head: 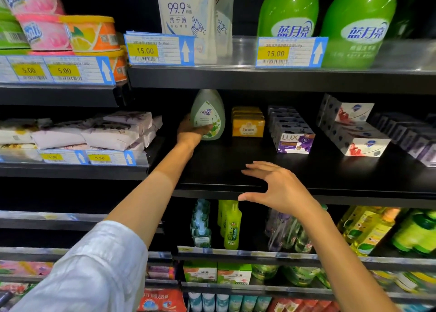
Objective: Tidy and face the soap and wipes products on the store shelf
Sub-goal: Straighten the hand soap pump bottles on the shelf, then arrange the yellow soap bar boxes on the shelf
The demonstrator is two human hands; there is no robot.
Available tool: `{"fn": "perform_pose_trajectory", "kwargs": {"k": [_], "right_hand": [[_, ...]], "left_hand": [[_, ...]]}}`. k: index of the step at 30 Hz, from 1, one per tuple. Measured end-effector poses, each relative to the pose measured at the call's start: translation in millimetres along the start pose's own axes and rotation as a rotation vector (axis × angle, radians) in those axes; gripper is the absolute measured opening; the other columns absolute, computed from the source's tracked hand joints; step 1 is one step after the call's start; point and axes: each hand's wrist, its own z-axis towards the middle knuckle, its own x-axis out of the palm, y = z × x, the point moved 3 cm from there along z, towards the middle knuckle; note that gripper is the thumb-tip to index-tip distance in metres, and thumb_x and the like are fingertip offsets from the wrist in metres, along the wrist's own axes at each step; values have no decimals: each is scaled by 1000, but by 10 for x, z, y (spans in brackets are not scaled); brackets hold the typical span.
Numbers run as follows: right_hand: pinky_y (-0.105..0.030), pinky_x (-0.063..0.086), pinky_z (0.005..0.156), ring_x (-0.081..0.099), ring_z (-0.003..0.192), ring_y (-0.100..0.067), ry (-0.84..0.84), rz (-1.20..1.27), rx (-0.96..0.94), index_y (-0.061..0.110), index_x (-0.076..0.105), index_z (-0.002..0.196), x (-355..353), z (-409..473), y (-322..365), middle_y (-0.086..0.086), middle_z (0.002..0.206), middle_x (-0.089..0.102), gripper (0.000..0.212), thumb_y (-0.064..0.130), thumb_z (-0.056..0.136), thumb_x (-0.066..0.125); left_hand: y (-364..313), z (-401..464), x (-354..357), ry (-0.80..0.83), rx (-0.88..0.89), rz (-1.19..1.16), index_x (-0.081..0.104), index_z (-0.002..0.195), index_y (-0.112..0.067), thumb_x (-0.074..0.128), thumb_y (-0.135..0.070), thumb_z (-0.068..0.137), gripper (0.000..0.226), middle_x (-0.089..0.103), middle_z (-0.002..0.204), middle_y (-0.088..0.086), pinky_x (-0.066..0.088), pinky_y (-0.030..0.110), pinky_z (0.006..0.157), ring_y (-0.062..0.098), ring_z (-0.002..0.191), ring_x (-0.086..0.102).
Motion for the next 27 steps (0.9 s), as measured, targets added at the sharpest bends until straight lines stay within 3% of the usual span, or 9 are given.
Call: {"fn": "perform_pose_trajectory", "kwargs": {"k": [4, 6, 9, 11, 14, 16, 20, 27], "right_hand": [[-33, 22, 127, 18, 155, 0, 26, -34, -30, 42, 44, 155, -37, -30, 0, 19, 165, 35, 84, 81, 82, 58], [-32, 19, 126, 13, 157, -2, 25, -70, -27, 42, 41, 157, -82, -80, -59, 18, 166, 31, 86, 81, 82, 57], [-34, 17, 126, 10, 159, -7, 34, -77, 26, 42, 38, 158, -163, -160, -218, 17, 168, 27, 92, 84, 79, 57], [-38, 20, 126, 13, 158, -10, 38, -76, 44, 44, 38, 158, -182, -188, -267, 17, 168, 27, 93, 86, 77, 56], [-38, 21, 125, 16, 157, -7, -1, -78, 41, 46, 41, 155, -174, -207, -283, 20, 167, 29, 92, 89, 75, 55], [-36, 21, 124, 16, 157, -5, -21, -78, 41, 46, 43, 154, -169, -219, -296, 22, 166, 30, 93, 91, 73, 53], [-34, 20, 125, 16, 156, -2, -19, -70, 53, 47, 43, 153, -166, -208, -333, 23, 165, 31, 96, 94, 71, 51], [-35, 19, 126, 15, 157, -3, 2, -91, 70, 47, 41, 155, -169, -193, -329, 22, 166, 29, 95, 93, 73, 53]], "left_hand": [[-13, -202, -68, -146, 52, 83, 56, 136, -13, 94, -18, 73, 74, 64, 131, 6, 56, 40, 102, 23, 119, 65], [-112, -412, -98, -197, 222, 251, 62, 128, -16, 87, -13, 78, 56, 64, 128, 10, 58, 42, 99, 28, 118, 65], [-379, -740, 76, -22, 467, 564, 71, 124, -16, 72, -13, 93, 32, 69, 122, 13, 55, 40, 101, 32, 116, 66], [-522, -824, 275, 162, 560, 679, 65, 133, -19, 70, -22, 97, 36, 66, 130, 12, 52, 42, 104, 30, 123, 62], [-581, -720, 622, 323, 473, 821, 42, 155, -23, 67, -31, 100, 61, 38, 162, 14, 37, 45, 120, 34, 150, 35], [-554, -621, 833, 363, 378, 863, 28, 162, -20, 68, -29, 100, 74, 22, 169, 13, 29, 42, 125, 33, 155, 24], [-449, -405, 1073, 321, 346, 904, 31, 158, -10, 75, -25, 95, 78, 27, 162, 16, 35, 40, 119, 36, 146, 38], [-365, -250, 1129, 187, 411, 867, 47, 145, -10, 66, -11, 94, 55, 37, 149, 18, 52, 45, 99, 41, 122, 57]]}}
